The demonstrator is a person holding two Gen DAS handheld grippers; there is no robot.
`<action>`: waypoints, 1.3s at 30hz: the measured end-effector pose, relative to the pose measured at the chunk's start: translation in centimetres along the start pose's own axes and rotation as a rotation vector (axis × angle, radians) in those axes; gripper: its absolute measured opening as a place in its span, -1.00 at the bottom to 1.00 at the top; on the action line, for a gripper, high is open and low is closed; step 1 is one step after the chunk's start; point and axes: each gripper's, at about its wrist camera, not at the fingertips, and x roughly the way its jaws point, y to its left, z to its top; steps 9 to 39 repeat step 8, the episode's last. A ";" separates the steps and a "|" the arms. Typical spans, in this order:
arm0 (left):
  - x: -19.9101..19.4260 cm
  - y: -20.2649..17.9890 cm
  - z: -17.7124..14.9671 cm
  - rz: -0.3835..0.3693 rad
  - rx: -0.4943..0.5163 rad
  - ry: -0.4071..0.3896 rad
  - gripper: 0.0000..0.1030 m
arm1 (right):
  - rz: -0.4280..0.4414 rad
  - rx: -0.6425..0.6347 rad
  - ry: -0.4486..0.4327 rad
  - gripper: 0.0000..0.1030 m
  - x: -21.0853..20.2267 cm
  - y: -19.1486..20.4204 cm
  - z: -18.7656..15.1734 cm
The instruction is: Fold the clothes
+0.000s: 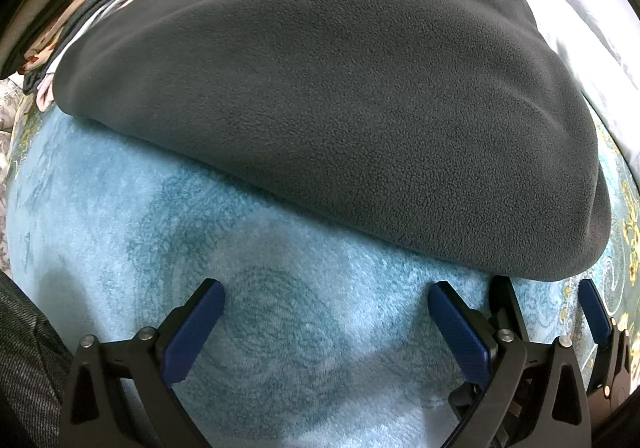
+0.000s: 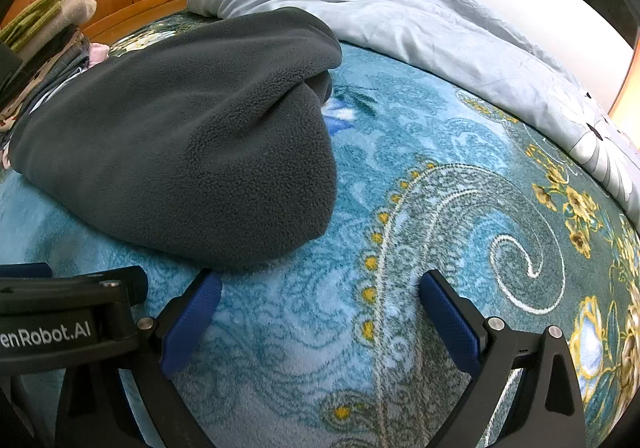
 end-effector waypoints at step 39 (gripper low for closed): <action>0.4 -0.2 0.4 -0.003 -0.003 0.001 1.00 | 0.001 -0.001 -0.001 0.93 0.0 -0.1 0.0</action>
